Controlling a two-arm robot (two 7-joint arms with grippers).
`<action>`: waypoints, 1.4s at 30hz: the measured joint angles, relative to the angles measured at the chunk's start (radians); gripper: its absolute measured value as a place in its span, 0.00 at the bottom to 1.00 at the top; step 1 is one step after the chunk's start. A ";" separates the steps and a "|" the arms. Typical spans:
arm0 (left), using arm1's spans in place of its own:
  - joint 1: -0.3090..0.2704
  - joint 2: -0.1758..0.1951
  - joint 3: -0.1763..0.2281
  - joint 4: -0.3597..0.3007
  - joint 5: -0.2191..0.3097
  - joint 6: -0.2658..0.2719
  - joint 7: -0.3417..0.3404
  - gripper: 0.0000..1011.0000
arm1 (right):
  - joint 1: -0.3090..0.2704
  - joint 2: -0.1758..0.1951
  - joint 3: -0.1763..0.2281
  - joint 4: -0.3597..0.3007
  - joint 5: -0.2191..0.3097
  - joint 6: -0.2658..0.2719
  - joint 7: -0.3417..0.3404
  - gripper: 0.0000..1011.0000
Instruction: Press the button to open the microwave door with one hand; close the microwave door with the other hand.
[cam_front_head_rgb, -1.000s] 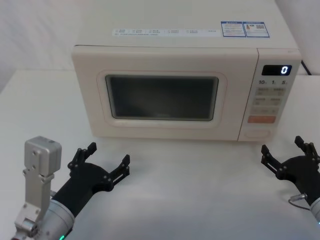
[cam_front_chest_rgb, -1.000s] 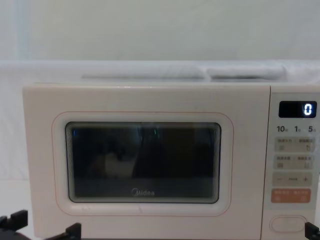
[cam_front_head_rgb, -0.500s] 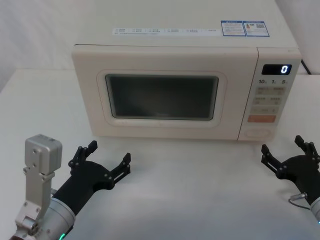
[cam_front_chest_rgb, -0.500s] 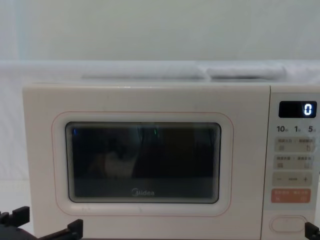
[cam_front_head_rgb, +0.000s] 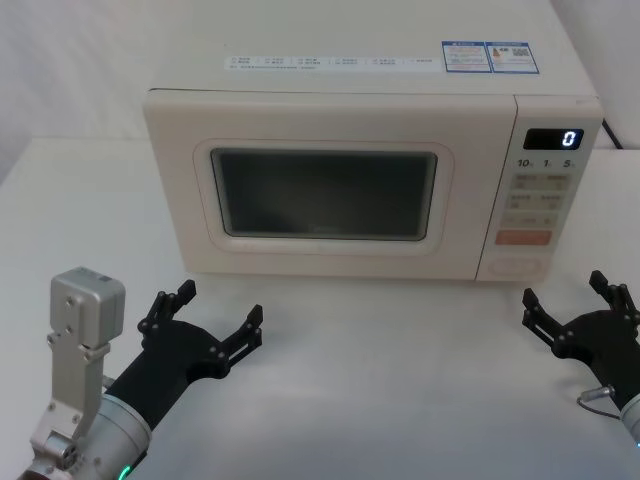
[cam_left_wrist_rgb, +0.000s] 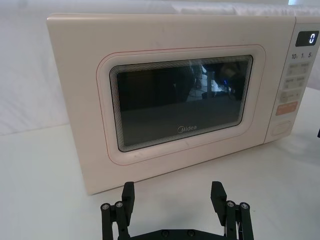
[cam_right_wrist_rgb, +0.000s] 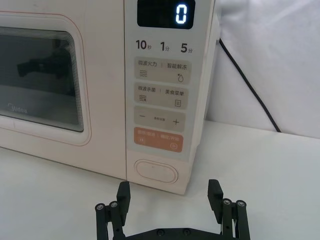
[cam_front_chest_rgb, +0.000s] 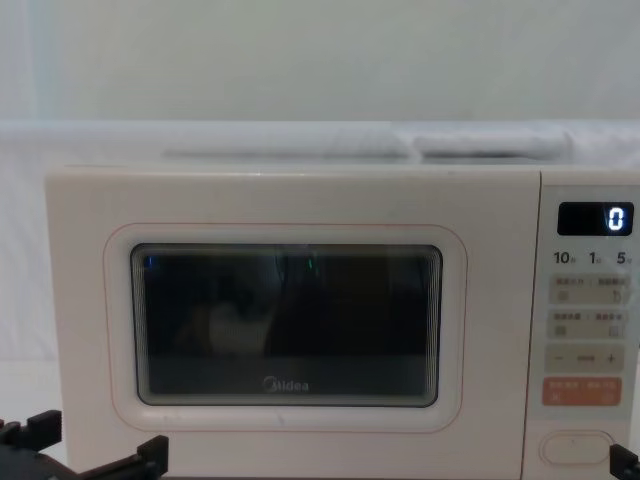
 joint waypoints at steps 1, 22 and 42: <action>0.000 0.000 0.000 0.000 0.000 0.000 0.000 0.99 | 0.000 0.000 0.000 0.000 0.000 0.000 0.000 0.99; -0.001 0.001 0.000 -0.001 0.000 0.001 0.000 0.99 | 0.000 0.000 0.000 0.000 0.000 0.000 0.000 0.99; -0.001 0.001 0.000 -0.001 0.000 0.001 0.000 0.99 | 0.000 0.000 0.000 0.000 0.000 0.000 0.000 0.99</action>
